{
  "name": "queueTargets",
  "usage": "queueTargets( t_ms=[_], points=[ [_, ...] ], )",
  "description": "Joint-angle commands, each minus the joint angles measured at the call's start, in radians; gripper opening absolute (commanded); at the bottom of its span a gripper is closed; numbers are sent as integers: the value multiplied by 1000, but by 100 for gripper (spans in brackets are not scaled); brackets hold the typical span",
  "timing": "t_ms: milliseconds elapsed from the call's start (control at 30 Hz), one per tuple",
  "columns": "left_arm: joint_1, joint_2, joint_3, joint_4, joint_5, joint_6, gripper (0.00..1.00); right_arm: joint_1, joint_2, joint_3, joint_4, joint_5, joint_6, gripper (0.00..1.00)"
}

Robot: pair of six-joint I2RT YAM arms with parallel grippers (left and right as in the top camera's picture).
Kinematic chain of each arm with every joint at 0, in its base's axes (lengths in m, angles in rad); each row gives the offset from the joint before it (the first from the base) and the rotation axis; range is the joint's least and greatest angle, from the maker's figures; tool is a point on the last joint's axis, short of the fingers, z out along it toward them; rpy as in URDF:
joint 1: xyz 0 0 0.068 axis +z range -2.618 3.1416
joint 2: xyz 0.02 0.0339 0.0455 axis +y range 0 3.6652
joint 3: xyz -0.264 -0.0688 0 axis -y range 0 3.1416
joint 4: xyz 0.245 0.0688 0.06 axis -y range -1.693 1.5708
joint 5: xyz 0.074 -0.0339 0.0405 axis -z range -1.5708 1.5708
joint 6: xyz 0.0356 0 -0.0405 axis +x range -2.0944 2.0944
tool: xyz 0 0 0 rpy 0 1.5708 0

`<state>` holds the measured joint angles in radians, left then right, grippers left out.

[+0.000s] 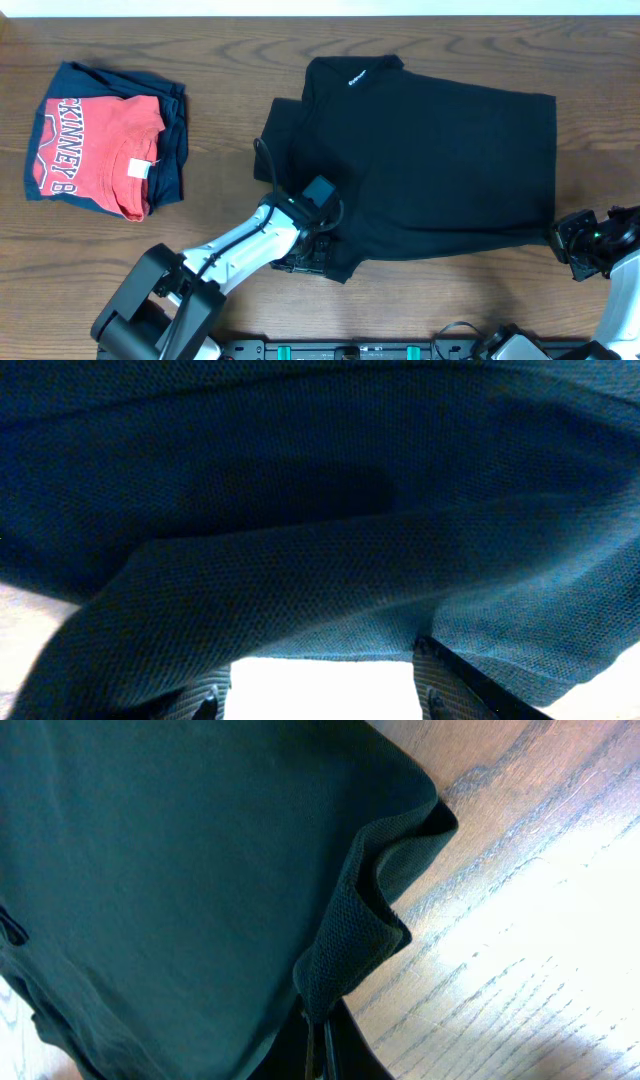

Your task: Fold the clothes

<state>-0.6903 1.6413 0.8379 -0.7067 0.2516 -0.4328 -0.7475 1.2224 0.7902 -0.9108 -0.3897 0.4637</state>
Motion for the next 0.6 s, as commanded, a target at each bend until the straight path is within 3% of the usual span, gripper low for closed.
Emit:
queueTargets(
  t_ms=[0, 133, 233, 400, 567],
  points=[
    [13, 10, -9, -2, 28, 40, 56, 0, 1, 19, -5, -11, -8, 1],
    [13, 10, -9, -2, 29, 51, 40, 0, 1, 19, -10, -12, -8, 1],
    [13, 10, -9, -1, 29, 66, 36, 0, 1, 19, -13, -11, -8, 1],
    [13, 10, -9, -3, 29, 66, 11, 0, 1, 19, -16, -12, -8, 1],
    [13, 6, 6, -44, 28, 78, 6, 0, 1, 19, -18, -11, -9, 1]
  ],
)
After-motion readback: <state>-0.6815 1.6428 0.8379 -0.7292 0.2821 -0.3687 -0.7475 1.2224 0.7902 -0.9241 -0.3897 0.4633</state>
